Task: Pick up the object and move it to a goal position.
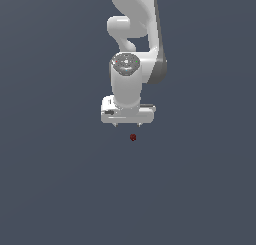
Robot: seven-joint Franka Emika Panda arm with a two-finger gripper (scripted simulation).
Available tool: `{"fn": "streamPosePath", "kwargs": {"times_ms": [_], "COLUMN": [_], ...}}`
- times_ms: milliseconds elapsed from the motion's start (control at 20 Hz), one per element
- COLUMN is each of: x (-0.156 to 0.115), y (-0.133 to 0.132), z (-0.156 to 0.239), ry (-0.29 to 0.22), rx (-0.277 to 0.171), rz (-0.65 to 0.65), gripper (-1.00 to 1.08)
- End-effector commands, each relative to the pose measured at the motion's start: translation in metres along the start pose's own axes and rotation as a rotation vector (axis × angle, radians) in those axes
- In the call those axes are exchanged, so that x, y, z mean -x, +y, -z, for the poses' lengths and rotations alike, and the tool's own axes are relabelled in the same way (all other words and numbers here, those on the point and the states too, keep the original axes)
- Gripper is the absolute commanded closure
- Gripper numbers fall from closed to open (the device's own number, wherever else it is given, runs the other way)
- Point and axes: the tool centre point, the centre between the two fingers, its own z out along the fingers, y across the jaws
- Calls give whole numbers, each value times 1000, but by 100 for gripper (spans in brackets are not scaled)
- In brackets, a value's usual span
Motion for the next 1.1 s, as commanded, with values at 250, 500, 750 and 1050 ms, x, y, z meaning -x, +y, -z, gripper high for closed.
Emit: {"fn": "streamPosePath", "kwargs": {"times_ms": [250,500,750,1050], "x": [-1,-1,-1,-1], "y": [3,8,7,4], "z": [2,5,4,-2], "ry": [-6,-13,-12,-8], "rx": [10,20,18,16], "rz": [3,18,8,-46], "gripper": [-92,-92,-92,-92]}}
